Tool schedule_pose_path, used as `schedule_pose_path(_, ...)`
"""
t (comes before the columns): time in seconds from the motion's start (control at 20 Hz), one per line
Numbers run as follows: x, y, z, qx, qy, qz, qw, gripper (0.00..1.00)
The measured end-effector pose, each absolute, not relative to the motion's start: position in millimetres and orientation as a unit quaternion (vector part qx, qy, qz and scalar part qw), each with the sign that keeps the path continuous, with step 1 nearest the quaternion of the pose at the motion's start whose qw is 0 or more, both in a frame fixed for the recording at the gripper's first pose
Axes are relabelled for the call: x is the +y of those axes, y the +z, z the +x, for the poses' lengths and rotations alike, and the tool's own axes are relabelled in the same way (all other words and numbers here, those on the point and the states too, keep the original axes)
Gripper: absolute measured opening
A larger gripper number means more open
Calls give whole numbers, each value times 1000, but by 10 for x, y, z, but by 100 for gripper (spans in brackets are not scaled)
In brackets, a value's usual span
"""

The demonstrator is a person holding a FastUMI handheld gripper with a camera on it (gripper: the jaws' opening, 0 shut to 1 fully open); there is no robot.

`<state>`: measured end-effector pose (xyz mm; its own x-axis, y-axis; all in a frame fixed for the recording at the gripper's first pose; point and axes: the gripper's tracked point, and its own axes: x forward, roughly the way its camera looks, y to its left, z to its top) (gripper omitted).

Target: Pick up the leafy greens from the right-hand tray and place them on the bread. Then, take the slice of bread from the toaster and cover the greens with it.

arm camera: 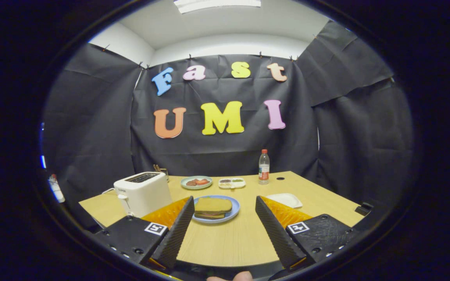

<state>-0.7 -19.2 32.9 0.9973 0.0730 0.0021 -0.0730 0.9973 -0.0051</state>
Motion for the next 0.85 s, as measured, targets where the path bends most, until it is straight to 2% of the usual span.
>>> schedule_pose_path(0.85, -184, -45, 28, 23, 60, -5, 998, 96)
